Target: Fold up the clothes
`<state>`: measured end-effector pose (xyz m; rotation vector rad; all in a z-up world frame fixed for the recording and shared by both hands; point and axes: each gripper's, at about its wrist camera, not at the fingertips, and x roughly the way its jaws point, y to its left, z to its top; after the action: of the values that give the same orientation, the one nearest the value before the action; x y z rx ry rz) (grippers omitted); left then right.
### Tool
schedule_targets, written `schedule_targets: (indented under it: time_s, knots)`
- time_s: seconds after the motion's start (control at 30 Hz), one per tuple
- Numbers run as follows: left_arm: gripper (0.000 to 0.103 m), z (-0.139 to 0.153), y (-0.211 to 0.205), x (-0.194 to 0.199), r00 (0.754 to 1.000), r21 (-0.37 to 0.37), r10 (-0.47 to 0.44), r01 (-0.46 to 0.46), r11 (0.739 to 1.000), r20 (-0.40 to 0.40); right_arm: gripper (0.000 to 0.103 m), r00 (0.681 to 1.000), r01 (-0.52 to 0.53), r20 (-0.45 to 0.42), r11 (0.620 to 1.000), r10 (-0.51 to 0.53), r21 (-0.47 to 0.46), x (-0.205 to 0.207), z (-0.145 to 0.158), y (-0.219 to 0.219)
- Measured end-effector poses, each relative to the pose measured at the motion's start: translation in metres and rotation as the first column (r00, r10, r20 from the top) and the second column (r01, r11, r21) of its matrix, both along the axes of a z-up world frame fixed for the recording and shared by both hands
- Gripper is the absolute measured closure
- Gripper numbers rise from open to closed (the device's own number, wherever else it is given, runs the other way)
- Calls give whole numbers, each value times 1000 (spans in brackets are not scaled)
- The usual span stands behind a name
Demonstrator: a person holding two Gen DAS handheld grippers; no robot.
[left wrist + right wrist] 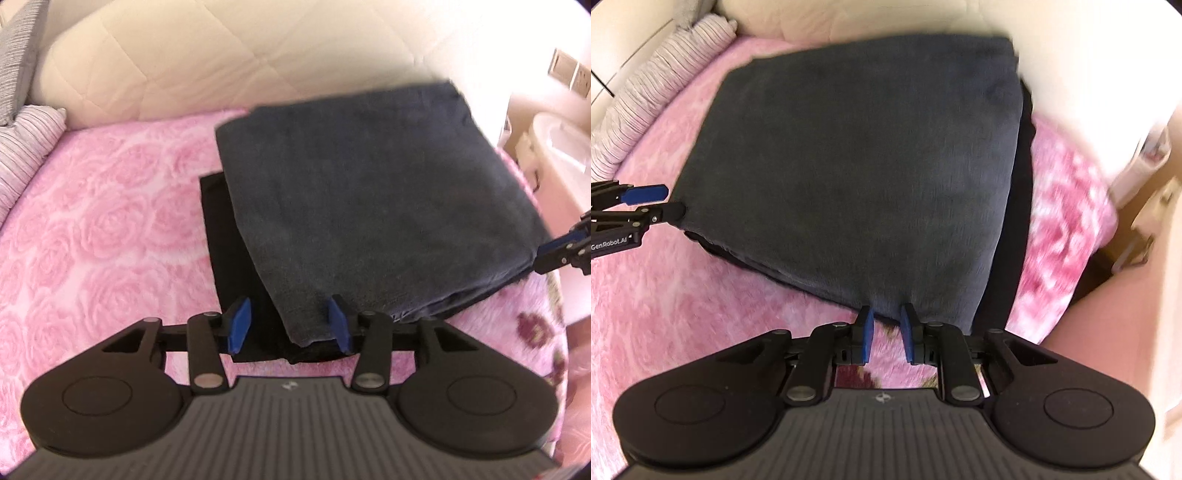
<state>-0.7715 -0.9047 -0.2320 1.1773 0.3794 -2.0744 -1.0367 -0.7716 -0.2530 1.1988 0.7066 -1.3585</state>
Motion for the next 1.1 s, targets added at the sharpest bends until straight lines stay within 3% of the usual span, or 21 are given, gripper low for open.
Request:
schedule_targets:
  time_s: [0.07, 0.17, 0.23, 0.33, 0.4, 0.5, 0.6, 0.67, 0.8, 1.1]
  knots:
    - [54, 0, -3, 0, 1000, 3, 14, -14, 1000, -1, 81, 1000, 19, 21, 998, -20, 52, -1, -13, 2]
    - [54, 8, 0, 4, 999, 3, 44, -44, 999, -8, 78, 1000, 20, 11, 1000, -21, 19, 1, -1, 15]
    - [55, 17, 6, 7, 998, -1, 69, -69, 998, -5, 54, 1000, 18, -19, 1000, -18, 3, 5, 10, 25]
    - [56, 27, 20, 15, 989, 14, 149, -149, 989, -4, 41, 998, 24, -62, 1000, -23, 16, 11, 17, 31]
    - [38, 33, 31, 21, 981, 25, 196, -196, 980, -3, 29, 996, 27, -82, 999, -24, 28, 14, 22, 36]
    - [24, 40, 51, 32, 966, 41, 260, -260, 965, 6, 17, 996, 26, -91, 999, -24, 21, 29, 28, 43]
    - [6, 49, 74, 45, 953, 57, 303, -304, 951, 14, 15, 995, 27, -93, 1000, -27, 2, 45, 40, 54]
    - [1, 54, 90, 57, 948, 58, 317, -318, 946, 17, 15, 995, 49, -88, 999, -50, -14, 55, 50, 64]
    - [1, 64, 121, 80, 939, 59, 344, -344, 937, 23, 15, 993, 92, -77, 995, -95, -45, 76, 72, 85]
    - [1, 103, 179, 120, 966, 46, 257, -257, 965, 7, 15, 965, 203, -141, 969, -223, -144, 135, 141, 152]
